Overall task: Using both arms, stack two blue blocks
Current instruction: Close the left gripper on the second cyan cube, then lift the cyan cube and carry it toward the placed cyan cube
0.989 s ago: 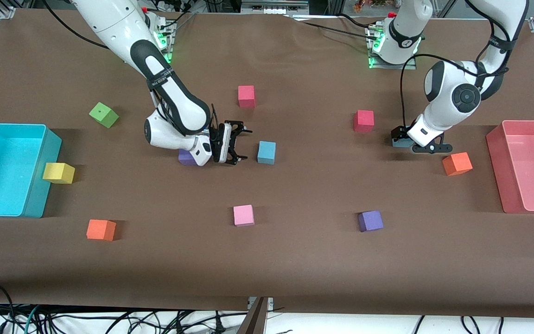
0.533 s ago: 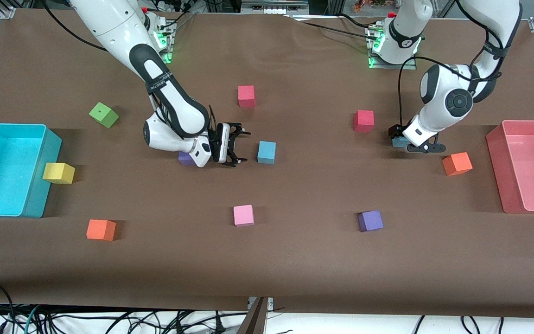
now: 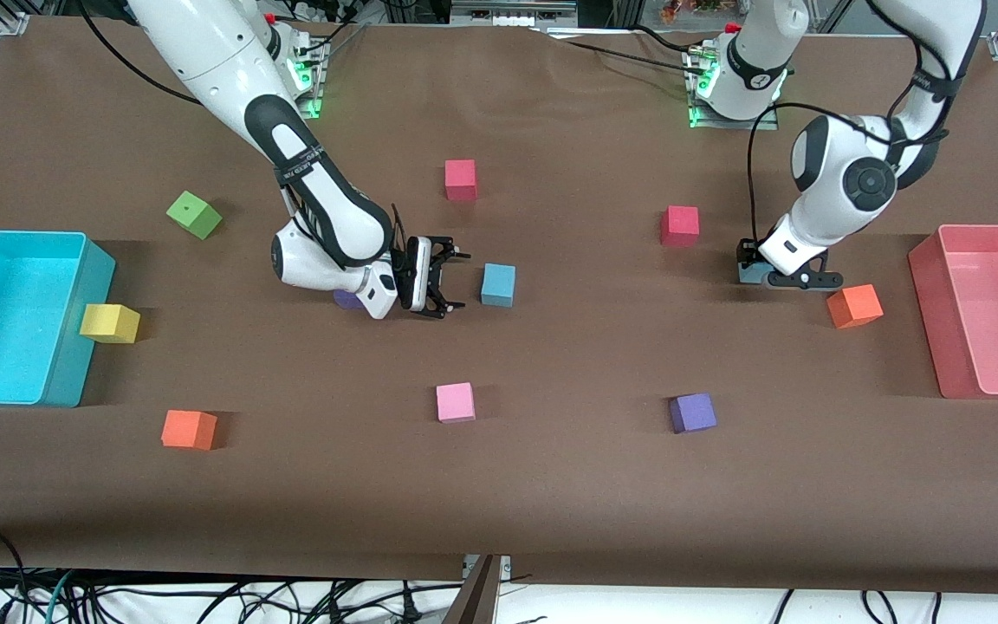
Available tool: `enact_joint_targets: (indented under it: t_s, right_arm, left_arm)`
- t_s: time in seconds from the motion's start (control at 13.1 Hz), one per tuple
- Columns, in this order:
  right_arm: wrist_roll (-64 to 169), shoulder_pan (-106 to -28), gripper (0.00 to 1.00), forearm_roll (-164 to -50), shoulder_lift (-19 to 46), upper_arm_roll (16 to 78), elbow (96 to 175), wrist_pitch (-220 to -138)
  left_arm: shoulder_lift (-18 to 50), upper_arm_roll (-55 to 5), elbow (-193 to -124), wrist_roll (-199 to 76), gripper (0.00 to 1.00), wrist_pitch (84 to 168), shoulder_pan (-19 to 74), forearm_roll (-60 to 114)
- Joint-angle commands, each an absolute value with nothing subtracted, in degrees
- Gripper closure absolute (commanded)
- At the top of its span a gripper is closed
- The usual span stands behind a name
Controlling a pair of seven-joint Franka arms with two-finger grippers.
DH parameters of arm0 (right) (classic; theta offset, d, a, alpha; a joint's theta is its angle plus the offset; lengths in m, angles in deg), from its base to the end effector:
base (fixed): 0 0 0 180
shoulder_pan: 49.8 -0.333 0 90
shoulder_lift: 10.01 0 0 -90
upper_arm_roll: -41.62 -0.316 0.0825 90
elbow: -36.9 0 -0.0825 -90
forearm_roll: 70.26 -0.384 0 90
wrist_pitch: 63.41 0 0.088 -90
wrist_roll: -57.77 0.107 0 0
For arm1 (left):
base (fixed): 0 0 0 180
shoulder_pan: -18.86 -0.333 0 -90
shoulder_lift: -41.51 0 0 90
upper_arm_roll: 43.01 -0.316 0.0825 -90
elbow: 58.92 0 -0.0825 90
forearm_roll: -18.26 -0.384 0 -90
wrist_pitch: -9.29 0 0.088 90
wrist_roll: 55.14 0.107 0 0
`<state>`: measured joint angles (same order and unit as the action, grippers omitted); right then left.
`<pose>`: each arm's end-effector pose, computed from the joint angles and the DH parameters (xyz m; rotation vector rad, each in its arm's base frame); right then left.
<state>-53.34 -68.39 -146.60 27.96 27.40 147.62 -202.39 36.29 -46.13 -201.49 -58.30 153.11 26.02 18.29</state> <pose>0.5068 0.3298 0.1392 -1.8156 -1.3912 -0.5173 0.4647 -0.0325 0.2465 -3.1307 0.0234 0.1076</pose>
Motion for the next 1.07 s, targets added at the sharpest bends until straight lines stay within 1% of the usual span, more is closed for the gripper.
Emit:
enact_joint_targets:
  t_s: [0.0, 0.15, 0.3, 0.53, 0.84, 0.99]
  right_arm:
    - [-54.0, -67.8, 0.00, -147.9, 28.6, 26.6, 146.6, -202.2]
    - [-53.9, -67.8, 0.00, -147.9, 28.6, 26.6, 146.6, -202.2]
    - [-54.0, -67.8, 0.00, -148.0, 28.6, 26.6, 146.6, -202.2]
    - [-54.0, -67.8, 0.00, -148.0, 28.6, 26.6, 146.6, -202.2]
    - [-54.0, -67.6, 0.00, -148.0, 28.6, 26.6, 146.6, -202.2]
    - [-54.1, -67.6, 0.00, -148.0, 28.5, 26.6, 146.6, -202.1]
  left_arm:
    - [41.9, -45.7, -196.3, -59.9, 1.00, 146.3, 30.8, 18.2]
    - [39.3, -44.0, -185.4, -64.8, 1.00, 139.1, 35.9, 21.8]
    - [35.3, -42.7, -176.6, -72.8, 1.00, 134.6, 40.3, 22.0]
    - [29.0, -42.7, -168.0, -84.6, 1.00, 132.3, 47.9, 24.5]
    - [21.5, -42.6, -156.7, -95.8, 1.00, 129.8, 54.2, 26.9]
    - [19.3, -42.5, -154.9, -98.4, 1.00, 129.5, 56.8, 27.0]
